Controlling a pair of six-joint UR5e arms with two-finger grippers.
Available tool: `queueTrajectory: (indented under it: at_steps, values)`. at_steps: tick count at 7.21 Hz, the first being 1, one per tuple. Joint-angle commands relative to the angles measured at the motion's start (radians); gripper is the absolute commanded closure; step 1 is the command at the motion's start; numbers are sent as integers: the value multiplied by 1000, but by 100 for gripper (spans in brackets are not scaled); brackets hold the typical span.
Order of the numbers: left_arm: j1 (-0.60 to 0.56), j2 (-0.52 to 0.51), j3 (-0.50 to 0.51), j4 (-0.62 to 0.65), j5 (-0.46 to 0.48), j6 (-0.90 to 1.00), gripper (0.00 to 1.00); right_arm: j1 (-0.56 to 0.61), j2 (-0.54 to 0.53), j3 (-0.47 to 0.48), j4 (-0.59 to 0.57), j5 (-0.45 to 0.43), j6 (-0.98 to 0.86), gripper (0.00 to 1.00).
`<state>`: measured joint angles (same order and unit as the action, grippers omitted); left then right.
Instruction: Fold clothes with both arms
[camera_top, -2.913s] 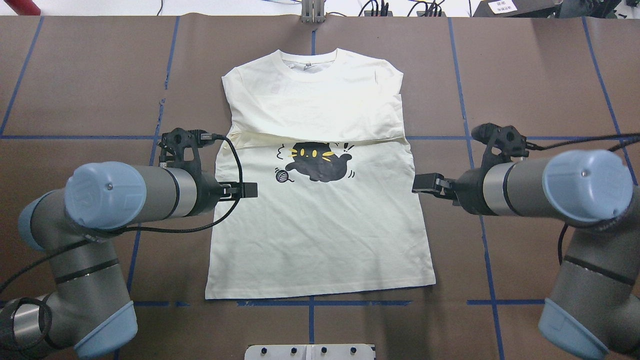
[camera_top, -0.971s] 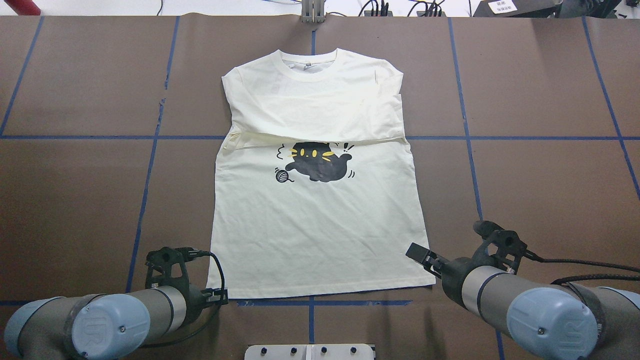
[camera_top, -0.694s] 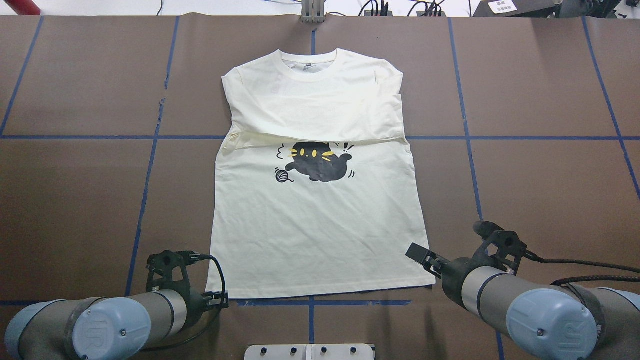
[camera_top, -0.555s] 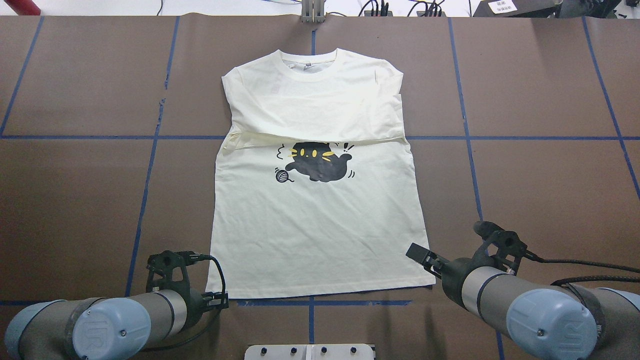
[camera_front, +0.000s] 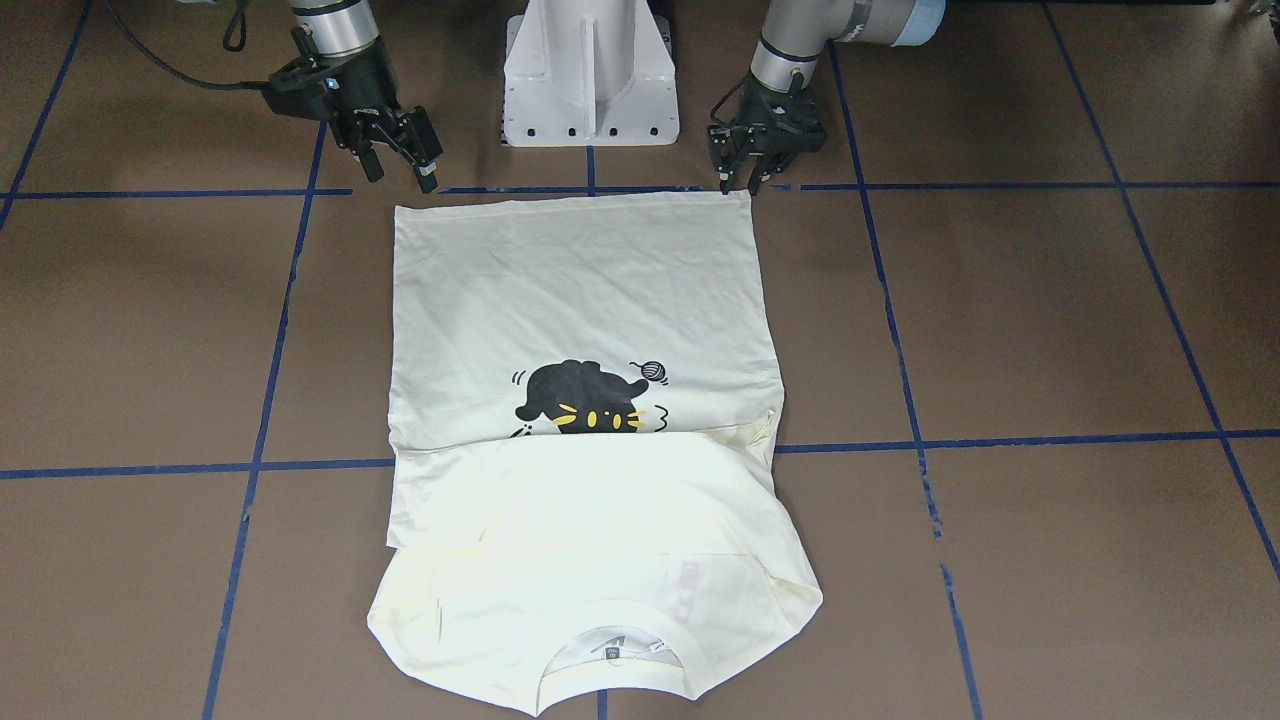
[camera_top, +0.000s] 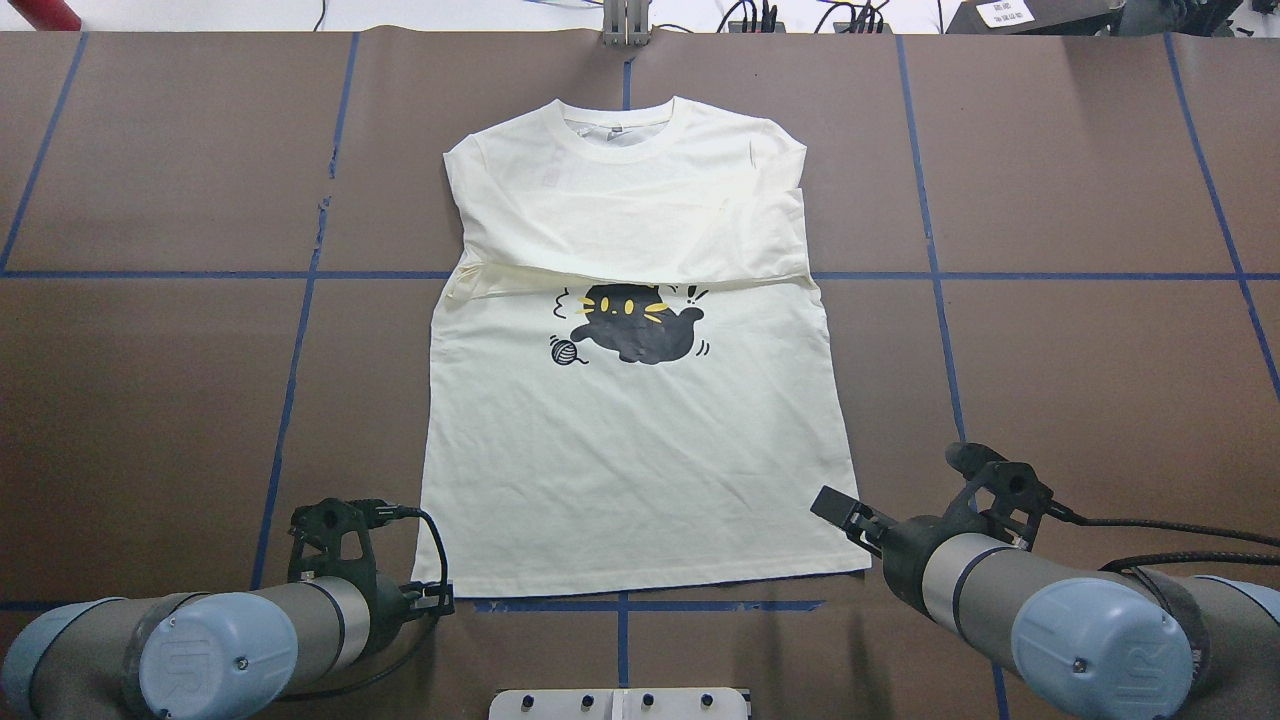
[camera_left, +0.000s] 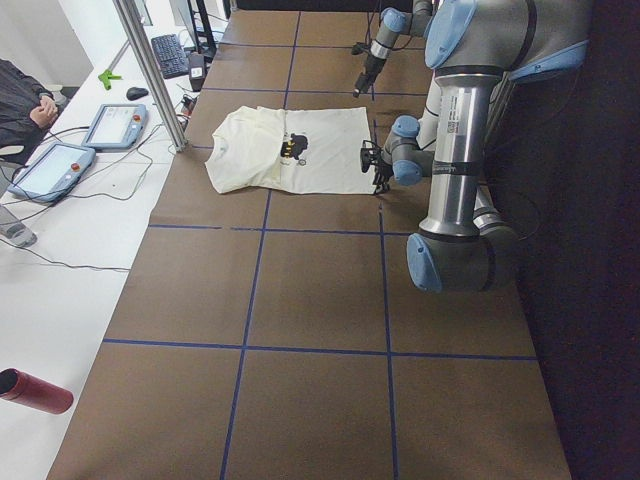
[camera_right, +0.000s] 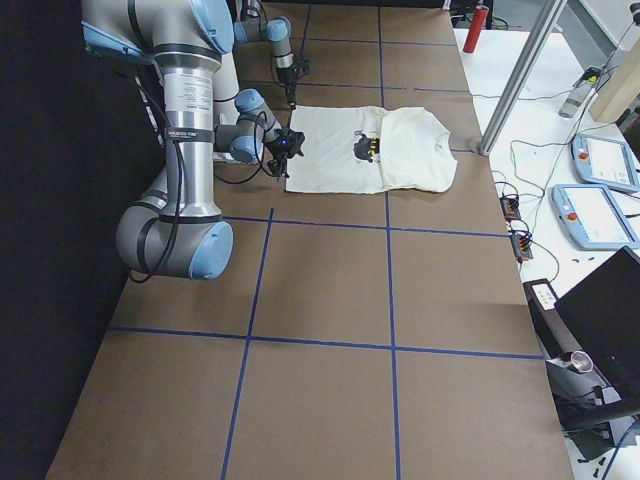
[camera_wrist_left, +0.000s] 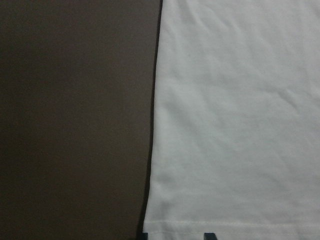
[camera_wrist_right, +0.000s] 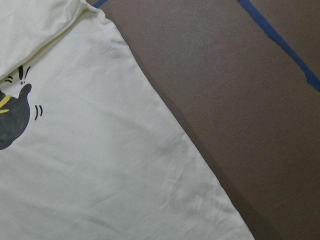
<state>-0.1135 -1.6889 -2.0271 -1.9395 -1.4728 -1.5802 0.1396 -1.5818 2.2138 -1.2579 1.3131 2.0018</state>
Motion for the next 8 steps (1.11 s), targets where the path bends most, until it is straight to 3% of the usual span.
queueTrajectory:
  at_steps: [1, 3, 4, 7, 8]
  values:
    - [2, 14, -1, 5, -1, 2, 52, 0, 0, -2, 0, 0, 0, 1]
    - [3, 9, -1, 5, -3, 2, 53, -2, 0, -2, 0, -2, 0, 1]
    - [5, 3, 1, 5, -3, 0, 66, 0, 0, -2, 0, -6, 0, 1]
    - [11, -5, 2, 4, -9, 0, 66, 0, 0, -2, 0, -8, 0, 1]
    - [12, -5, 2, 2, -9, 0, 75, 0, 0, -2, 0, -6, -2, 1]
